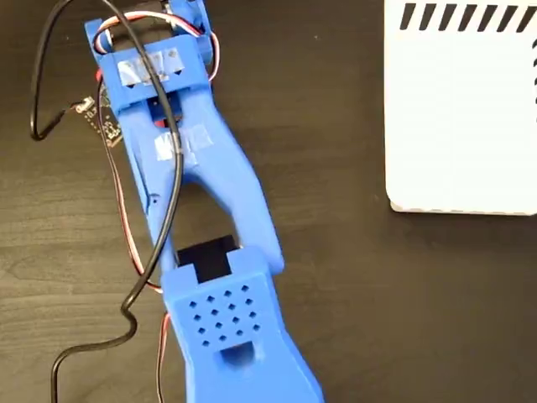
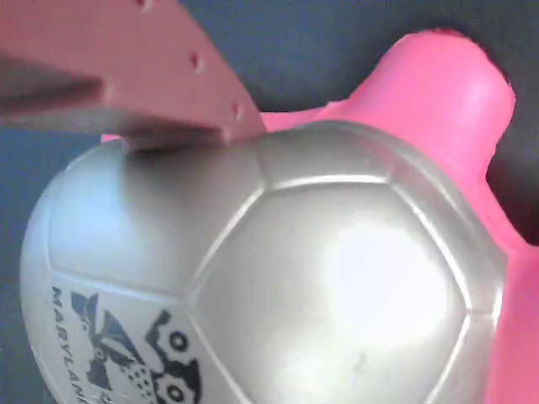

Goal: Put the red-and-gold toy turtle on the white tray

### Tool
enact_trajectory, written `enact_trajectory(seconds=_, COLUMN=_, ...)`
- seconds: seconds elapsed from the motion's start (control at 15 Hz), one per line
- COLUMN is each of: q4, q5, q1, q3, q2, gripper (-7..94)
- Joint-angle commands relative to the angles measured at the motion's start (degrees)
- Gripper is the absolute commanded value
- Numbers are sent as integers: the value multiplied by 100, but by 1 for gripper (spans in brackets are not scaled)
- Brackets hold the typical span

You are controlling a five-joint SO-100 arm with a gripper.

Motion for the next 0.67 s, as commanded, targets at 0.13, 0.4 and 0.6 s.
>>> enact_trajectory(seconds=0.13, q4=457, q5=62, q1=-97, q3=-782, q2=800, gripper=0)
enact_trajectory(seconds=0.4, q4=659, q5=158, q1=-211, q3=-747, q2=1564, gripper=0)
enact_trajectory(seconds=0.6, q4=633, q5=264, q1=-211, q3=-387, q2=1828, gripper=0)
